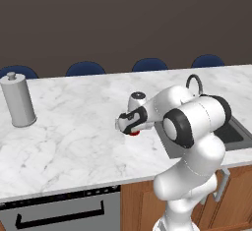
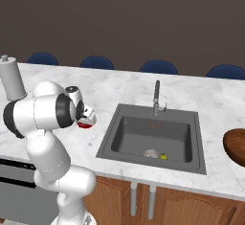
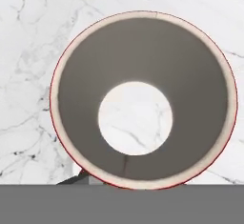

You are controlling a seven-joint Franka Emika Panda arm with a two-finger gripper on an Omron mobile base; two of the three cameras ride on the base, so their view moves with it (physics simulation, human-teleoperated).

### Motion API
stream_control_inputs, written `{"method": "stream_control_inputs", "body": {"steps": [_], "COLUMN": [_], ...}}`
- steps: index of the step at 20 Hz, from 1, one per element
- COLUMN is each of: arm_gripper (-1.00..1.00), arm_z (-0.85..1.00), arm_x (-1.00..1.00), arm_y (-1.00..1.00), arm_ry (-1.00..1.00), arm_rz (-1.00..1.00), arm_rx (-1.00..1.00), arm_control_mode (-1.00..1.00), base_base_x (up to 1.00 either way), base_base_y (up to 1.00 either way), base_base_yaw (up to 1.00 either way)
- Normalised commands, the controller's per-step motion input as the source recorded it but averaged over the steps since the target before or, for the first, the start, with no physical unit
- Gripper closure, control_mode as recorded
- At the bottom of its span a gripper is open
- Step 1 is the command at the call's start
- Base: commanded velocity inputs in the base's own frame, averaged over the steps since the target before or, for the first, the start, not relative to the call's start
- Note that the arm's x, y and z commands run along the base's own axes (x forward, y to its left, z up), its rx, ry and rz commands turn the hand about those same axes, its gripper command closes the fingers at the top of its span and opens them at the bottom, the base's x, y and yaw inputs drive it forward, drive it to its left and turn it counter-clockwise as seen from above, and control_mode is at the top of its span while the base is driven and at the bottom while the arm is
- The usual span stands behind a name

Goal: Clear the mugs and bowl far away from the sink.

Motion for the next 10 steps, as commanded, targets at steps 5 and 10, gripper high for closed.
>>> {"method": "stream_control_inputs", "body": {"steps": [5,10], "arm_gripper": [1.0,1.0], "arm_z": [-0.46,0.54], "arm_x": [0.15,-0.22], "arm_y": [-0.09,-0.17], "arm_ry": [0.06,-0.12], "arm_rz": [0.0,0.02], "arm_rx": [0.0,0.05], "arm_control_mode": [-1.0,-1.0], "base_base_x": [0.0,0.0], "base_base_y": [0.0,0.0], "base_base_yaw": [0.0,0.0]}}
